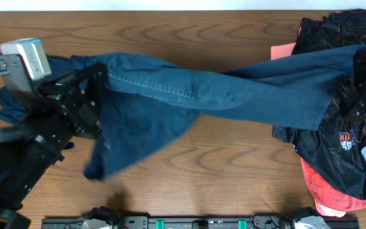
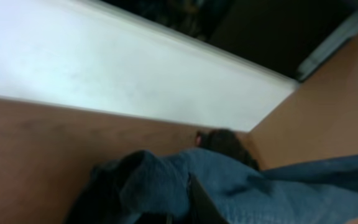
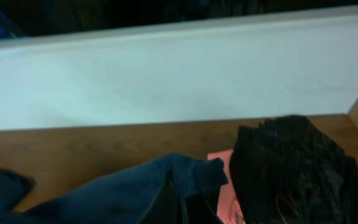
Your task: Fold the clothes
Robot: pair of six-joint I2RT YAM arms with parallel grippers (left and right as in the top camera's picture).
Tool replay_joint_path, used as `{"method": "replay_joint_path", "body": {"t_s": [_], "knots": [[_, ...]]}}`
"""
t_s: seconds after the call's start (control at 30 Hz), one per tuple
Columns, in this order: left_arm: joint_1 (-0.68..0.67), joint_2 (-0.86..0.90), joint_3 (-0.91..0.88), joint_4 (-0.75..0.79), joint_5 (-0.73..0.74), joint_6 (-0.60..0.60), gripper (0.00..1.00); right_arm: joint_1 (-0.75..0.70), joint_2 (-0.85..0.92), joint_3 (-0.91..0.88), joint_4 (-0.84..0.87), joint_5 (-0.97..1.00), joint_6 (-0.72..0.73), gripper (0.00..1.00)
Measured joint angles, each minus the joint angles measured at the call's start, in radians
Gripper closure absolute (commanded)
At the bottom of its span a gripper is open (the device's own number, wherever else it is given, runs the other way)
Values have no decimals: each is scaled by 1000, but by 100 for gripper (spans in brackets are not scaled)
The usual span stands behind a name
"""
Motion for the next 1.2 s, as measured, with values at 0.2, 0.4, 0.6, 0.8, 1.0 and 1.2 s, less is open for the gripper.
{"method": "replay_joint_path", "body": {"t_s": [0.2,0.4,0.6,0.8,1.0,1.2], "knots": [[0,113,0,-35,-31,17,94,0,154,0,-26,9,-41,99],[19,365,0,87,-43,84,94,-14,405,-4,111,2,-67,99],[92,634,-2,442,-34,128,94,-100,590,-18,431,-23,-62,99],[152,706,-2,732,76,29,94,-180,589,-12,596,-70,-15,99],[180,669,39,650,280,-44,94,-245,532,24,482,-124,14,99],[183,657,39,142,343,34,94,-253,511,29,117,-126,22,99]]}}
